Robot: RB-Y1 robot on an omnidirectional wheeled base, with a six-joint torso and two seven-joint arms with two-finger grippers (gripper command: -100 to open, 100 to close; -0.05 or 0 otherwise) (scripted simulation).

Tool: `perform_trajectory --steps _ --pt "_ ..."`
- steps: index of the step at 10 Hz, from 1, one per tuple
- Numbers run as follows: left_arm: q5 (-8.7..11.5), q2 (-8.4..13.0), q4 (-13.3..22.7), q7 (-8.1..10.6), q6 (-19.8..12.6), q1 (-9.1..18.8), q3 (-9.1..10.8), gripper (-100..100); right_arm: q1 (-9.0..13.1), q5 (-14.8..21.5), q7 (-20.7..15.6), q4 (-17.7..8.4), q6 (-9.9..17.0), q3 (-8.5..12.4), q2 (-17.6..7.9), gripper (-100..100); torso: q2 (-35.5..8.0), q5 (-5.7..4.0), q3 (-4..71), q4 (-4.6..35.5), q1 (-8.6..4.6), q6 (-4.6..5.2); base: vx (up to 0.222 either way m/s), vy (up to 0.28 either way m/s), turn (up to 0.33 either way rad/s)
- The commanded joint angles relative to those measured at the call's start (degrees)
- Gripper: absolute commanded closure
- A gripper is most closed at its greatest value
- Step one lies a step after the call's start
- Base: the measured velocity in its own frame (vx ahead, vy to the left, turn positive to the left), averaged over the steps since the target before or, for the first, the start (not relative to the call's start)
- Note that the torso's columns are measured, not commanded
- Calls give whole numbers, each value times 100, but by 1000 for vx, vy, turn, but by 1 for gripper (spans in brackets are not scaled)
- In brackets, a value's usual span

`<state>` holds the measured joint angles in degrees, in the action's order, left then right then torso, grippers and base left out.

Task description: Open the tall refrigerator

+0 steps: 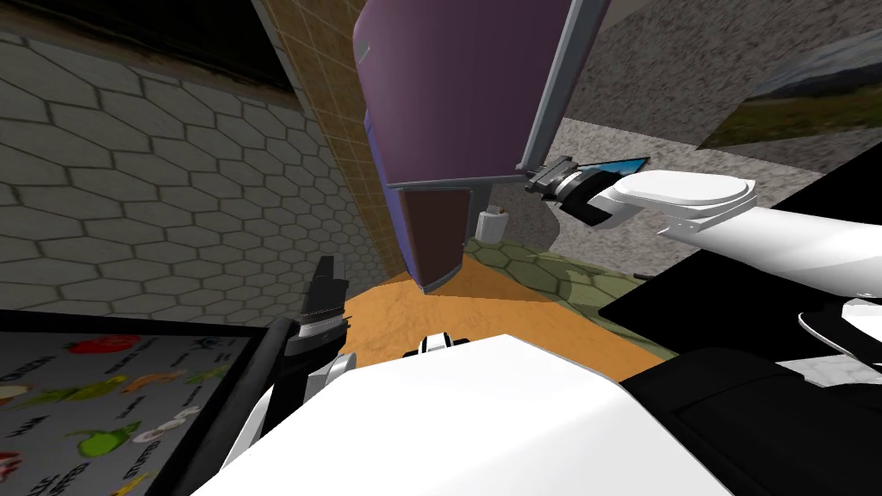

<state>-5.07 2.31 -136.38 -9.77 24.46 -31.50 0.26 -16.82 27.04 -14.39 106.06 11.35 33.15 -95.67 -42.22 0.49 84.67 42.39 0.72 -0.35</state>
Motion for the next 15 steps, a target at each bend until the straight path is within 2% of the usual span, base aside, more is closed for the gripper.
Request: perform_trajectory --steps 1,2,4,8,9,10,15 --pt "0 1 0 0 0 -1 1 0 32 -218 125 -199 -100 83 -305 -100 26 -11 18 -9 -46 4 11 -44 -94" --pt "0 3 0 0 0 -1 2 0 48 -326 188 -298 -150 124 -458 -100 49 -43 35 -23 -101 9 26 -58 -55" --pt "0 3 0 0 0 -3 3 0 71 -489 282 -447 -225 186 -687 -100 13 -27 14 7 -69 24 47 -52 -61" --pt "0 2 0 0 0 -1 2 0 79 -544 313 -497 -250 207 -763 -100 -67 -8 -48 32 -9 27 12 -11 -19" --pt "0 2 0 0 0 -1 2 0 108 -488 363 -504 -266 85 -737 -100 -62 -7 -43 33 -13 26 0 0 0" --pt "0 2 0 0 0 -1 2 0 76 -499 340 -495 -273 82 -732 0 -49 -13 -34 27 -26 29 0 0 0" --pt "0 2 0 0 0 -1 2 0 25 -496 334 -479 -308 17 -718 0 -13 -42 -13 -2 -65 34 0 0 0"
